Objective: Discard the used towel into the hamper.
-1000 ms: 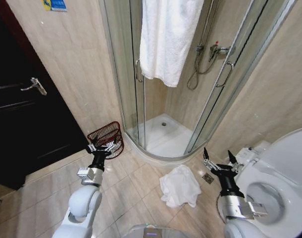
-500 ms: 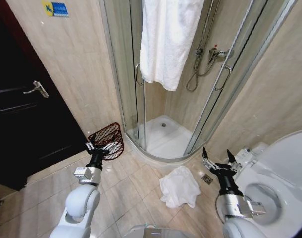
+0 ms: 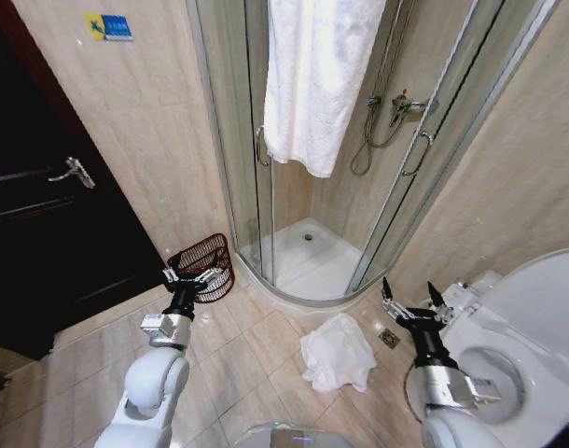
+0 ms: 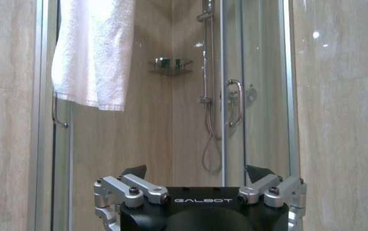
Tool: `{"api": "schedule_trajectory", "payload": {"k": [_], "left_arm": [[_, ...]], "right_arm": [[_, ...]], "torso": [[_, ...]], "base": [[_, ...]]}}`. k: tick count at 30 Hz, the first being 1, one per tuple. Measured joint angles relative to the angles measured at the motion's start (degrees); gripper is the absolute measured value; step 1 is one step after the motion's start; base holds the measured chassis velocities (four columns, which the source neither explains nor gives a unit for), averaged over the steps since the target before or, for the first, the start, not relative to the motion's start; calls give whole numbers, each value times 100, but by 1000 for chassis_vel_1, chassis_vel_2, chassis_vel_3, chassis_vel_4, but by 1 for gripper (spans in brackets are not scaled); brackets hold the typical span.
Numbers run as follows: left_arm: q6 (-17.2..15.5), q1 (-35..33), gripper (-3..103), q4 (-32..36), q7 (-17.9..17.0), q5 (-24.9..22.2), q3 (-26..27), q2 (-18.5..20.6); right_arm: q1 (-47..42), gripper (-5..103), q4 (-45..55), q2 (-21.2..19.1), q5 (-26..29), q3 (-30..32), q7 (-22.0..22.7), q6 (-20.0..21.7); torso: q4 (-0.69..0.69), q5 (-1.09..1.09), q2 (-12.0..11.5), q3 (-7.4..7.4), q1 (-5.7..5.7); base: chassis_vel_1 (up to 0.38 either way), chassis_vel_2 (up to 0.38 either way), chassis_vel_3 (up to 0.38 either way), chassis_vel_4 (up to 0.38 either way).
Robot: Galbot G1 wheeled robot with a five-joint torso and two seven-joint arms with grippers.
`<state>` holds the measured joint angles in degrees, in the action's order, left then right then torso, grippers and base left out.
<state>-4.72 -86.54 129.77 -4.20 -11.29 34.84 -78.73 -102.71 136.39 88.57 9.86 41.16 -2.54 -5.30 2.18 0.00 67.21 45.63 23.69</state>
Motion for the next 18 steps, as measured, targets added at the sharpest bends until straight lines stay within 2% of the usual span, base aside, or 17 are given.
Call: {"api": "schedule_trajectory", "payload": {"k": [8, 12, 18], "left_arm": [[-51, 60, 100, -8, 1, 9, -51, 3], [-102, 137, 100, -4, -27, 9, -87, 15], [-131, 159, 100, 25, -31, 12, -125, 18]], "right_arm": [[40, 100, -7, 3, -1, -6, 1, 5], [76, 100, -2, 6, -11, -19, -1, 47], [77, 100, 10, -2, -5, -2, -1, 55]], "torso": [[0, 0, 215, 118, 97], [0, 0, 464, 254, 209], [0, 0, 616, 339, 279]], "base": [[0, 0, 0, 0], [0, 0, 0, 0], [0, 0, 0, 0]]}}
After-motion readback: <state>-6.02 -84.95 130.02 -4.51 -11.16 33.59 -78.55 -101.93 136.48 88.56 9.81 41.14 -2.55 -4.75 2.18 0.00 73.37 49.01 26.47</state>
